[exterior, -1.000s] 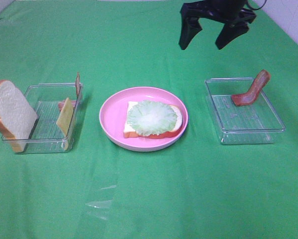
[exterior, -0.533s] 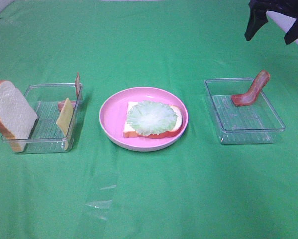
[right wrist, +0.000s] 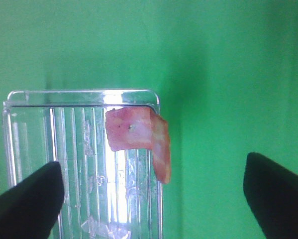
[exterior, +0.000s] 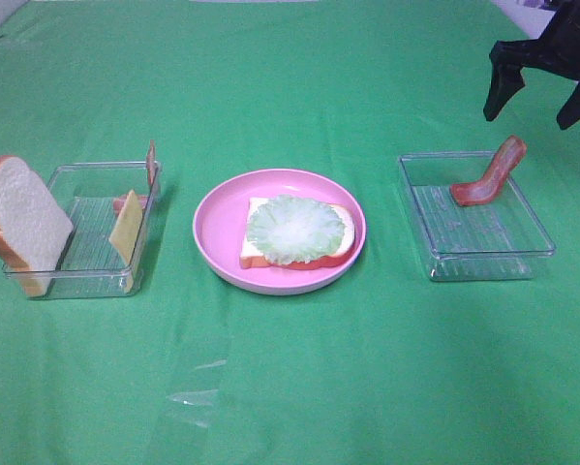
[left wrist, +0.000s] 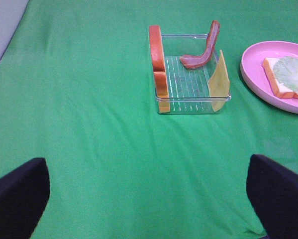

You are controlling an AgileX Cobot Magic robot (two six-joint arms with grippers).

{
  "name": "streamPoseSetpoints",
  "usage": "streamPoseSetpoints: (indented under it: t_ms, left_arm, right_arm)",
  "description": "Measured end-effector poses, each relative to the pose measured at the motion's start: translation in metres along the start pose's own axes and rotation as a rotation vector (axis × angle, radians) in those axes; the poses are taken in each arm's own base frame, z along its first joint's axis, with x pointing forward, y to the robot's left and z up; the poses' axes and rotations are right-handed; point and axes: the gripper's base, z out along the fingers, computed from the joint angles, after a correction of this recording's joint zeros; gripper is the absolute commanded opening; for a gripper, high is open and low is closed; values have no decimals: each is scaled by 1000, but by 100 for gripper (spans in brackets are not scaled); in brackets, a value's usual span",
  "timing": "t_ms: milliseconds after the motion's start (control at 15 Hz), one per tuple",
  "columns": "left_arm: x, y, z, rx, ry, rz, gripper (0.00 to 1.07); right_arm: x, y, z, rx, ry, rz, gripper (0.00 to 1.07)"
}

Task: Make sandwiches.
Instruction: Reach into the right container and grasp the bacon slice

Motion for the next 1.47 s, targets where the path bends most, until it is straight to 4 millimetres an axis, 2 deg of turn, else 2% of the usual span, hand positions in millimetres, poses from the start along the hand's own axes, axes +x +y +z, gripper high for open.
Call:
streamPoseSetpoints:
  t_ms: [67,400,733,800,867,1000,1467]
  left_arm:
    - [0,0,0,0,0,0,102]
    - [0,0,0,0,0,0,102]
    - [0,0,0,0,0,0,102]
    - [0,0,0,0,0,0,102]
    - [0,0,0,0,0,0,102]
    - [0,0,0,0,0,0,102]
    - [0,0,0,0,0,0,102]
  right_arm:
    - [0,-1,14,-5,27,3,94]
    - [0,-1,39,-55,73,-1,90]
    - [0,-1,45,-56,85,1,64]
    - [0,-2,47,-57,90,1,52]
    - [0,-2,48,-57,92,2,47]
    - [0,-2,48,-57,92,2,41]
    - [0,-2,48,-57,92,2,41]
